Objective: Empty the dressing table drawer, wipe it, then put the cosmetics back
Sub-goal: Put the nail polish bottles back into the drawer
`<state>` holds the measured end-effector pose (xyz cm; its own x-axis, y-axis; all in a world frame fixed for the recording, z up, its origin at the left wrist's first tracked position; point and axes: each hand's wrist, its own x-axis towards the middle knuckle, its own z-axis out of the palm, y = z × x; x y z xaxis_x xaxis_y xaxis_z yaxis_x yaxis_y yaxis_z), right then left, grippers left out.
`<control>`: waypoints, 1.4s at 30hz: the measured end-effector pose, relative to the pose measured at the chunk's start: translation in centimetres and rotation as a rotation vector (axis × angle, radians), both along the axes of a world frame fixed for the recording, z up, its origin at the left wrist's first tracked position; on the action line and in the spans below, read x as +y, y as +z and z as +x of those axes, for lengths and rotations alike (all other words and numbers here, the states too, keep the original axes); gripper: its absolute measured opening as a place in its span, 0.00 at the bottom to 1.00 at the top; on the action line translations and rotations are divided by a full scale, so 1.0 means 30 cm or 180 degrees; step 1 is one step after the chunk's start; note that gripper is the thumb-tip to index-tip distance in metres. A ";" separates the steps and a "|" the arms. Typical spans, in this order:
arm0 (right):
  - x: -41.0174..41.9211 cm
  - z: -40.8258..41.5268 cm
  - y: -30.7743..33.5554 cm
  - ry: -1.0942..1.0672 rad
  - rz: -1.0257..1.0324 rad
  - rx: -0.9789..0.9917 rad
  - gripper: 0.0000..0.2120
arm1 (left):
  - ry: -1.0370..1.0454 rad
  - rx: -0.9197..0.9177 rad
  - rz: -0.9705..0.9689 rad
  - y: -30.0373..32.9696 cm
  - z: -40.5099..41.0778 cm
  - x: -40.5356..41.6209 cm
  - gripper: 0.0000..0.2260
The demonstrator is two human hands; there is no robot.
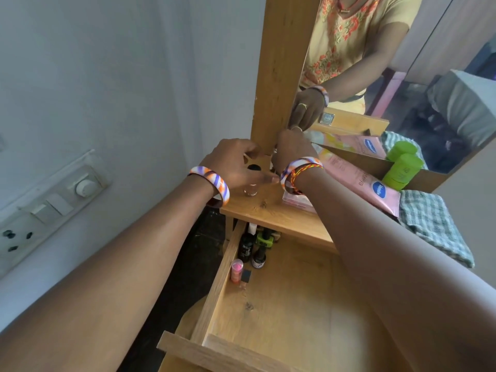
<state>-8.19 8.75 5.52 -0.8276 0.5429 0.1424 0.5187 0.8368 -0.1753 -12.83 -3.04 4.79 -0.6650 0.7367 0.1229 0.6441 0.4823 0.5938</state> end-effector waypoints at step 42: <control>-0.239 0.477 -0.111 0.0372 -0.1570 -0.0641 0.10 | -0.0805 -0.0070 -0.0902 -0.084 0.340 -0.240 0.15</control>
